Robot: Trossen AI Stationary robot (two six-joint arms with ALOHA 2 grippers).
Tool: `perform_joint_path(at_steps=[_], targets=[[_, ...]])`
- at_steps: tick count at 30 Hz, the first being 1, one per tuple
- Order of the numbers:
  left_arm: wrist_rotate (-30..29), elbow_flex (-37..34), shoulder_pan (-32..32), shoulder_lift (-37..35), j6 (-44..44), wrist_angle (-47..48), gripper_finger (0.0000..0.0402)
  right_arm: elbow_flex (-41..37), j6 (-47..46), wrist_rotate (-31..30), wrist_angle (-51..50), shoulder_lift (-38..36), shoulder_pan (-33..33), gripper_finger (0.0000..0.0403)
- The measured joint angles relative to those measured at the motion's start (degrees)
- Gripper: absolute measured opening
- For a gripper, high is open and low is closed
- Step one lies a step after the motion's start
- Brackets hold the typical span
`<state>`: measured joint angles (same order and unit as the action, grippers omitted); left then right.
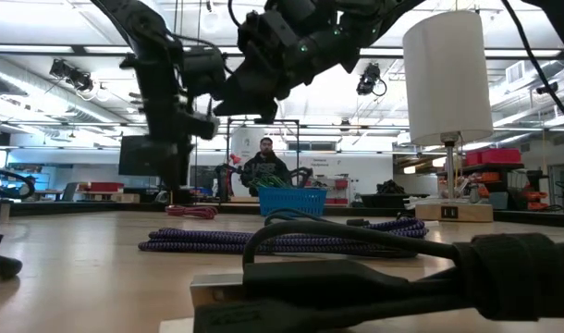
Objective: Pick & Place USB Port
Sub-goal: Put the red charger cable into the blue basket
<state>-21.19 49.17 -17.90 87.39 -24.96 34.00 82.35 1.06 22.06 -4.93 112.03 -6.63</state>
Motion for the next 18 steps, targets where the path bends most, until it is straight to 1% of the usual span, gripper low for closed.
perform_joint_path(at_steps=[5,8,16,18], targets=[[-1.3,0.0,-0.6,4.6,-8.8,-3.7,0.0151,0.0,-0.5,0.0,-0.7,-0.1,1.2,0.018],[-2.5,0.0,-1.8,6.6,-11.6,-5.1,0.0151,0.0,-0.6,-0.2,-1.3,-0.1,1.4,0.018],[-0.4,0.0,-6.5,9.2,-12.3,-8.3,0.0151,0.0,-0.8,-3.1,-2.1,-0.1,1.7,0.018],[2.3,0.0,-7.5,9.5,-12.1,-9.7,0.015,0.0,-0.8,-3.1,-2.1,-0.1,1.8,0.018]])
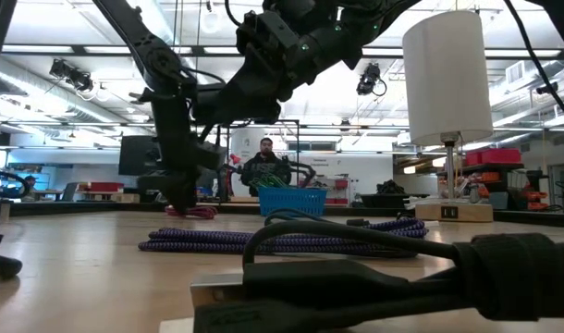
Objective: Pick & Place USB Port
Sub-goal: Put the red charger cable into the blue basket
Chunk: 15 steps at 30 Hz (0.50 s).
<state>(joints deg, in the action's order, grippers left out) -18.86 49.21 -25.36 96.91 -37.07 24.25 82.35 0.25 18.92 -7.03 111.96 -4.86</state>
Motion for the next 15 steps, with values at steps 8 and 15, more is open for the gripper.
perform_joint_path(at_steps=[8,15], targets=[[6.7,0.1,-2.0,0.6,6.4,-1.4,0.0032,0.0,0.2,0.0,0.4,0.0,0.0,0.018],[6.2,0.1,-2.1,-0.2,15.4,0.8,0.0021,0.0,0.2,0.0,-0.2,0.0,0.0,0.018]])
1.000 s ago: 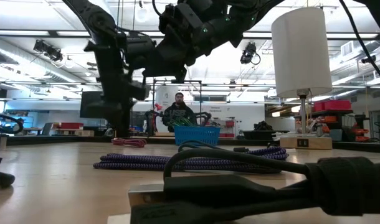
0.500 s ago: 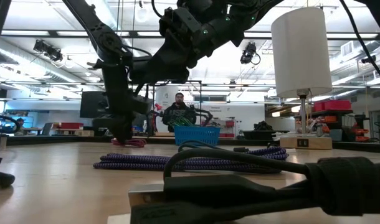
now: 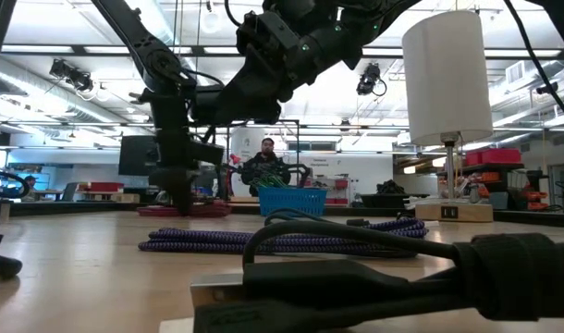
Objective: Pick & Place USB Port
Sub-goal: Put the red charger cable into the blue basket
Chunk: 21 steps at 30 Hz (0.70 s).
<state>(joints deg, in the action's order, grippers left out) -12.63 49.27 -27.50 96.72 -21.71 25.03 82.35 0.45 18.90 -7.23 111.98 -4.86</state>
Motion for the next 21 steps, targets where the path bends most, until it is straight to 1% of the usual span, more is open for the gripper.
perform_joint_path(at_steps=[2,4,7,9,11,14,16,18,21], targets=[[0.4,0.0,-0.1,-1.7,2.3,2.4,0.002,0.0,0.0,0.0,-0.1,0.0,0.0,0.018],[0.8,0.8,-0.1,-4.9,4.4,5.6,0.002,0.0,0.0,-0.1,-0.3,0.0,0.0,0.018],[2.5,1.6,-0.1,-12.2,7.1,9.1,0.002,0.0,0.6,-2.3,-0.7,0.0,0.0,0.018],[5.3,1.8,-0.1,-18.7,8.8,10.1,0.002,0.0,0.6,-3.8,-0.9,0.0,0.0,0.018],[9.6,1.9,0.0,-26.1,11.5,9.9,0.002,0.0,0.6,-4.9,-1.0,0.0,-0.1,0.018],[17.6,1.9,0.5,-37.0,16.1,9.2,0.002,0.0,0.4,-5.0,-0.9,0.0,-0.1,0.018],[21.1,1.9,1.8,-43.4,19.3,8.1,0.002,0.0,0.2,-5.0,-0.8,0.0,0.0,0.018],[22.9,1.9,4.1,-49.1,21.8,6.5,0.002,0.0,0.2,-5.0,-0.4,0.0,0.0,0.018],[23.4,1.9,8.6,-55.3,24.2,3.7,0.002,0.0,-0.4,-5.0,1.2,0.0,0.0,0.018]])
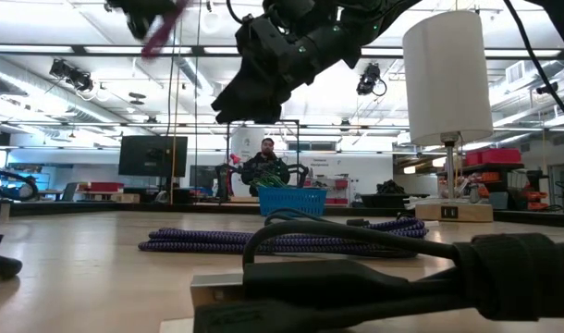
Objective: Pick & Place USB Port
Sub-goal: Put the red charger cable into the blue basket
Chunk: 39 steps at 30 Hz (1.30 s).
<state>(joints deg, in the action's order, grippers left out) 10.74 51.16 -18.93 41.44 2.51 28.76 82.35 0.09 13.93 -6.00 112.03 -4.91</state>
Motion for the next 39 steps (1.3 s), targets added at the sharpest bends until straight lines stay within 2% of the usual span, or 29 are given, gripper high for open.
perform_joint_path(at_steps=[6,11,15,20,28,35,39], targets=[[-3.2,0.0,9.1,-5.0,-0.1,-4.4,0.002,0.0,-1.2,0.2,5.3,-0.2,0.0,0.018],[-9.3,0.0,13.6,-3.5,-1.9,-5.3,0.002,0.0,-1.2,0.6,12.7,-2.0,0.0,0.018],[-10.0,0.0,15.6,-1.2,-2.0,-6.5,0.002,0.0,-1.0,0.6,19.8,-4.5,0.0,0.018],[-10.1,0.0,16.9,2.0,-3.3,-9.9,0.002,0.0,-1.1,0.6,26.7,-7.9,0.0,0.018],[-10.4,0.0,17.1,5.0,-3.8,-11.9,0.002,0.0,-0.8,0.6,30.3,-12.0,0.0,0.018],[-10.5,0.0,17.1,5.6,-3.9,-12.5,0.0019,0.0,-0.5,0.5,31.7,-11.8,0.0,0.018],[-10.5,0.0,17.0,5.6,-4.5,-12.7,0.0019,0.0,-0.6,0.0,31.6,-11.8,0.0,0.0153]])
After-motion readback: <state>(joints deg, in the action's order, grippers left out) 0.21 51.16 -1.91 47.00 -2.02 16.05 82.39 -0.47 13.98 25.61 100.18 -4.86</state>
